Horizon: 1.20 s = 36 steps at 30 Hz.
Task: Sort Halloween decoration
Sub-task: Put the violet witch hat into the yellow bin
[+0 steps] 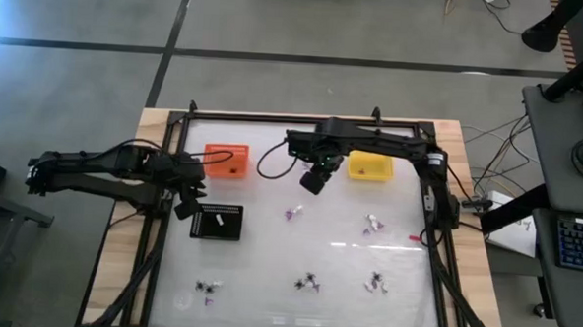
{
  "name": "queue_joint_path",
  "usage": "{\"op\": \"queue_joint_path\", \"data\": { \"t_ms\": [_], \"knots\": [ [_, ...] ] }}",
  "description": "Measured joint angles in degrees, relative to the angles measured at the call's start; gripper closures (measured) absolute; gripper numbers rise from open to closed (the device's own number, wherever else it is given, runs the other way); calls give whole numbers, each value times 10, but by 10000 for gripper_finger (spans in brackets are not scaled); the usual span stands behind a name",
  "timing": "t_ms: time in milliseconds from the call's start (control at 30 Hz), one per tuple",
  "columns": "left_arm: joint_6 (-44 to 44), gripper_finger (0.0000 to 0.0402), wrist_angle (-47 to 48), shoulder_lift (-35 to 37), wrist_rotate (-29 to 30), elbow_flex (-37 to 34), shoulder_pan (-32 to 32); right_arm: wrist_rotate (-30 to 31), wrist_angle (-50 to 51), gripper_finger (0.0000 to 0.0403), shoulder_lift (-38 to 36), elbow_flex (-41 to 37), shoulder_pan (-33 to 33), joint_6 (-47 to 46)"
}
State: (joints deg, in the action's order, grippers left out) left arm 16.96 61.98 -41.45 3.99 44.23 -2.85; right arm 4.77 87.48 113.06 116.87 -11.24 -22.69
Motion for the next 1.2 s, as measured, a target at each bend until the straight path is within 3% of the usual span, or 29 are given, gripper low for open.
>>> {"op": "queue_joint_path", "data": {
  "t_ms": [300,667,867,967,1200],
  "knots": [
    [3,303,11,2,0,0,0,14,12,303,-59,-72,5,-52],
    [1,303,16,7,0,0,0,14,-12,303,-206,-283,24,-201],
    [-12,303,15,7,0,0,0,6,-66,303,-280,-405,43,-282],
    [-20,303,14,7,0,0,0,-27,-109,303,-310,-460,43,-320],
    [-21,303,11,7,1,0,0,-84,-231,303,-342,-556,61,-322]
  ]
}}
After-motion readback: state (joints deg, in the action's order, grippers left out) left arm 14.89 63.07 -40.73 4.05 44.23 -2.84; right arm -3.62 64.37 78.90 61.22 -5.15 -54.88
